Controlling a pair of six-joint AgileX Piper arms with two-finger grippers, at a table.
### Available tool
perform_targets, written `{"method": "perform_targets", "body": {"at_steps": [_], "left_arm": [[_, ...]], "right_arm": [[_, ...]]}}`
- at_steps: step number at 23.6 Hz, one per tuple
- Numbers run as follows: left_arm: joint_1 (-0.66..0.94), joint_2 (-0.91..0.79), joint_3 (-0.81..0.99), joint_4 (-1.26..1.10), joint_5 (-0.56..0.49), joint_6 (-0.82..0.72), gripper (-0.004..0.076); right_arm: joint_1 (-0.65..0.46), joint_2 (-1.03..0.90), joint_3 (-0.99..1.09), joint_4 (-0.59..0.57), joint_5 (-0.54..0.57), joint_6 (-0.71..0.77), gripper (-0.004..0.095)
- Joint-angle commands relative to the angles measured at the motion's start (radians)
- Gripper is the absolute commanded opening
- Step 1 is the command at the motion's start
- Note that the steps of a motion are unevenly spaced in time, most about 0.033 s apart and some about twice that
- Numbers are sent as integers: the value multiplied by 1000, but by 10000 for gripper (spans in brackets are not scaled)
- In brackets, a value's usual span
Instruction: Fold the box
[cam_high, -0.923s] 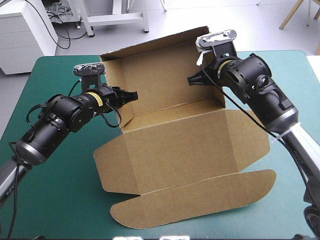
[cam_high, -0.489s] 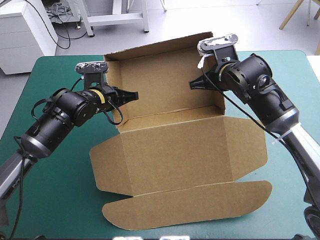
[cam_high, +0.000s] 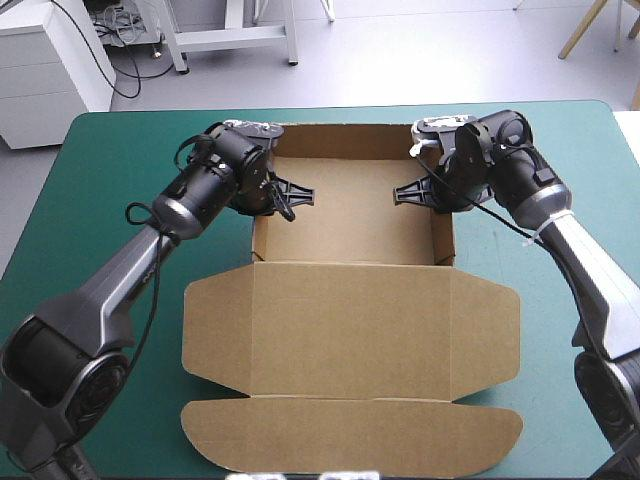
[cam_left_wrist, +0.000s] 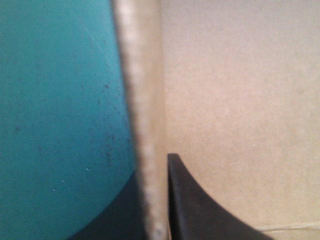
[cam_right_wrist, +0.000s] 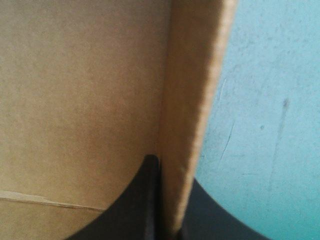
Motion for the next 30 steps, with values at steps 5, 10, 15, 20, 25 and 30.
{"method": "perform_targets", "body": {"at_steps": [5, 10, 15, 20, 25, 30], "left_arm": [[12, 117, -44, -82, 55, 40, -10], [27, 145, -44, -117, 50, 40, -10], [50, 145, -44, -124, 32, 40, -9], [50, 145, -44, -128, 6, 40, 64], [50, 145, -44, -125, 8, 66, 304], [50, 145, -52, -128, 10, 103, 494]], "right_arm": [[-43, -22, 82, 92, -87, -54, -13], [-43, 37, 85, 94, -113, -28, -14], [-43, 69, 85, 90, -162, -28, -13], [-43, 69, 85, 90, -182, -28, 56], [-43, 69, 85, 92, -171, -28, 397], [-43, 69, 85, 88, -175, -41, 809]]}}
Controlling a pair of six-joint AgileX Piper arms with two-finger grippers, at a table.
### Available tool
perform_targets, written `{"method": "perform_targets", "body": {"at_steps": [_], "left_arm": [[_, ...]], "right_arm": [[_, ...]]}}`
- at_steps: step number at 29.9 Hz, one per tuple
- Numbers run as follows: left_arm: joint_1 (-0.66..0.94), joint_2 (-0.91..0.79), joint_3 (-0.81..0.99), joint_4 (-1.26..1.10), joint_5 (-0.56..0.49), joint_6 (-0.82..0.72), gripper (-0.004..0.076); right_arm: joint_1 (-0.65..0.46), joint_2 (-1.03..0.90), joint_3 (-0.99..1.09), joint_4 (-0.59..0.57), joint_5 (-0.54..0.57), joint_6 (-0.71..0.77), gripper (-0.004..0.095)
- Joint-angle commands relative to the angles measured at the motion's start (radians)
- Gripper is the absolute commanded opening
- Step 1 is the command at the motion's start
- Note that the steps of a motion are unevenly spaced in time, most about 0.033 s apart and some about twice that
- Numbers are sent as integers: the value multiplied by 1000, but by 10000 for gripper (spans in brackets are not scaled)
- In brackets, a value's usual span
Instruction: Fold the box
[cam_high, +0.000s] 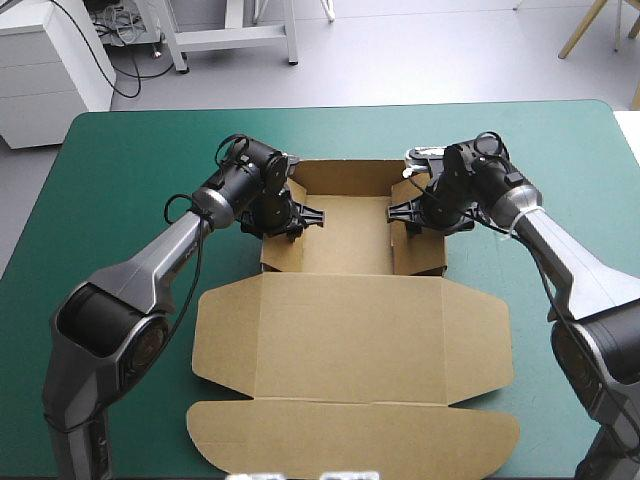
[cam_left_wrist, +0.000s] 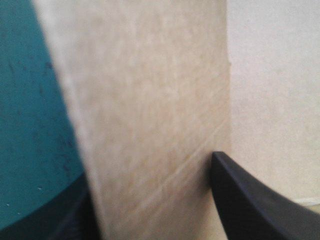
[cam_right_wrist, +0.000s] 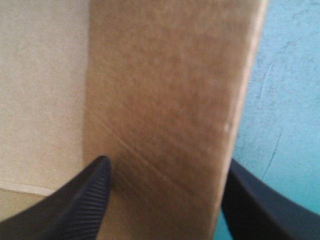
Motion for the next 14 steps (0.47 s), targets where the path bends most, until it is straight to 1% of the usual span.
{"method": "perform_targets", "body": {"at_steps": [1, 2, 6, 10, 13, 14], "left_arm": [[-7, -53, -45, 4, 19, 18, 496], [-7, -53, -53, 16, 25, 18, 496], [-7, -53, -131, 56, 63, 23, 496], [-7, -72, -262, 87, 63, 36, 496], [-7, -99, -363, 105, 63, 91, 496], [-7, -112, -386, 105, 63, 109, 494]], "right_arm": [[1, -51, -30, -2, -33, -11, 855], [1, -51, -30, -2, -38, -11, 880], [1, -53, -50, -8, -38, -11, 873], [1, -65, -142, -23, -4, -7, 874], [1, -94, -231, -34, 34, -8, 873], [1, -107, -254, -56, 51, -7, 874]]}}
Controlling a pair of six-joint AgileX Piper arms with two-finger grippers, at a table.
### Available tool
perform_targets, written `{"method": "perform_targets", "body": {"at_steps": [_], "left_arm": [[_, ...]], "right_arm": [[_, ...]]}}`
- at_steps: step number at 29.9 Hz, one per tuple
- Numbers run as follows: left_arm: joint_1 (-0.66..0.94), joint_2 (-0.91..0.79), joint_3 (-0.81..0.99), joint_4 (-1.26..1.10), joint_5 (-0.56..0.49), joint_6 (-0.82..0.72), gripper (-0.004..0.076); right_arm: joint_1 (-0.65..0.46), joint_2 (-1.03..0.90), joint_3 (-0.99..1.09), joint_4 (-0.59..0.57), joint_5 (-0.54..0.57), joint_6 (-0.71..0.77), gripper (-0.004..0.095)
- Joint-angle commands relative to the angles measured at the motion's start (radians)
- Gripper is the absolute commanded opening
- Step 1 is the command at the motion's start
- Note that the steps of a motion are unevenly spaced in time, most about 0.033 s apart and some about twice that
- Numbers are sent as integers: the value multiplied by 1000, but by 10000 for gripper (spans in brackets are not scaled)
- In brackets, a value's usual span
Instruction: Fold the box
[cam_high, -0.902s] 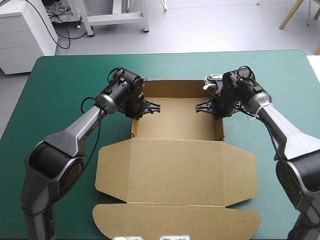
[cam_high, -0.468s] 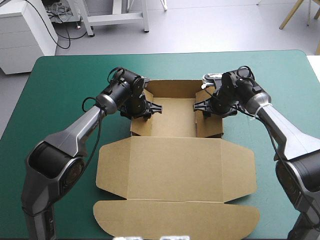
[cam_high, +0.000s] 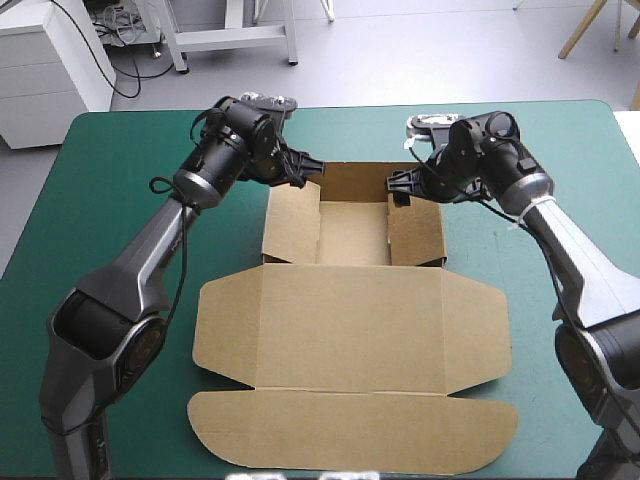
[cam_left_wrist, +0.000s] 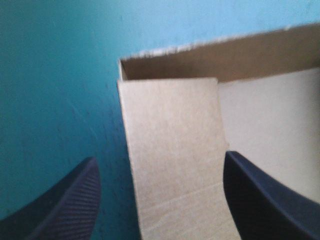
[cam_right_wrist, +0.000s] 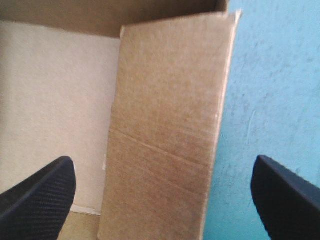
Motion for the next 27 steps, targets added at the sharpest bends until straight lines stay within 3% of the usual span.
{"method": "perform_targets", "body": {"at_steps": [1, 3, 4, 7, 8, 16, 21, 27], "left_arm": [[-7, -118, -125, 26, 54, 51, 487], [-7, -162, -143, 26, 54, 60, 421], [-7, -190, -143, 26, 54, 84, 351], [-7, -266, -141, 26, 56, 155, 56], [-7, -292, -141, 26, 56, 181, -4], [-7, -552, 32, 18, 56, 226, -10], [-7, -765, 295, 27, 56, 226, -10], [-7, -979, 611, 24, 54, 201, -10]], "right_arm": [[1, -102, -110, -53, 32, -1, 874], [1, -129, -119, -86, 58, 0, 874], [1, -145, -116, -103, 72, 0, 873], [1, -179, -104, -126, 98, 0, 874], [1, -186, -98, -120, 95, 1, 874], [1, -190, 27, -105, 55, 8, 874], [1, -187, 134, -85, -85, 45, 874], [1, -109, 144, -35, -108, 41, 874]]}}
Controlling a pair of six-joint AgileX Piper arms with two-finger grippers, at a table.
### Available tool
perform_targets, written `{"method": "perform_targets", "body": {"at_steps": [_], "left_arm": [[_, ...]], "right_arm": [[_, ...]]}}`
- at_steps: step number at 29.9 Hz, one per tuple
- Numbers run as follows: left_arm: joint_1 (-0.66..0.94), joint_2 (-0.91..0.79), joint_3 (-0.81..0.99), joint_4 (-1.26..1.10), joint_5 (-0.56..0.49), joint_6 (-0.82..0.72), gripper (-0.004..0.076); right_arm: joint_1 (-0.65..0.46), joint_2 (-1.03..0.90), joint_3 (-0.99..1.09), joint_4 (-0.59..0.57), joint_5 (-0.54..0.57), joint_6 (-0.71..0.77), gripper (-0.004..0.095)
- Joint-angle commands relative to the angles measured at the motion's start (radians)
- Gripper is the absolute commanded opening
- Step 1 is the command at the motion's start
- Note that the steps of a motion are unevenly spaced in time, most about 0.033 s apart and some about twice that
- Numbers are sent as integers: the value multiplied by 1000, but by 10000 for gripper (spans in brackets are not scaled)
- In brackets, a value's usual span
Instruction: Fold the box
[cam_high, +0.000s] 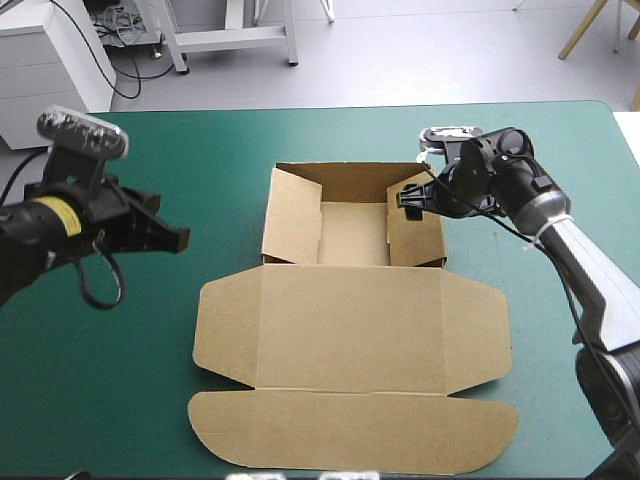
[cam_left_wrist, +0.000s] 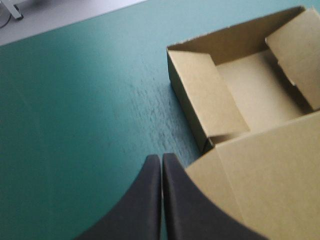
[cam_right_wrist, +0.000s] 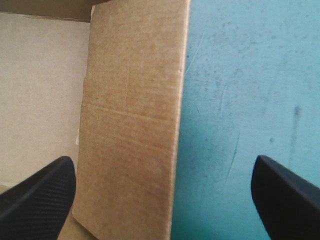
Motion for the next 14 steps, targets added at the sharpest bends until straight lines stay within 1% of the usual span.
{"method": "perform_targets", "body": {"at_steps": [1, 4, 8, 10, 14], "left_arm": [[-7, -120, 135, 13, 48, -24, -10], [-7, -216, 261, 14, 41, -29, -10], [-7, -326, 403, 14, 19, -48, -10], [-7, -374, 455, 14, 15, -50, -10], [-7, -437, 503, 14, 8, -50, -10]], "right_arm": [[1, 1, -19, 29, -66, -5, 874], [1, 31, -19, 50, -86, -12, 874], [1, 67, -19, 50, -77, -18, 873], [1, 83, -19, 50, -75, -18, 873], [1, 103, -19, 50, -71, -23, 874]]}}
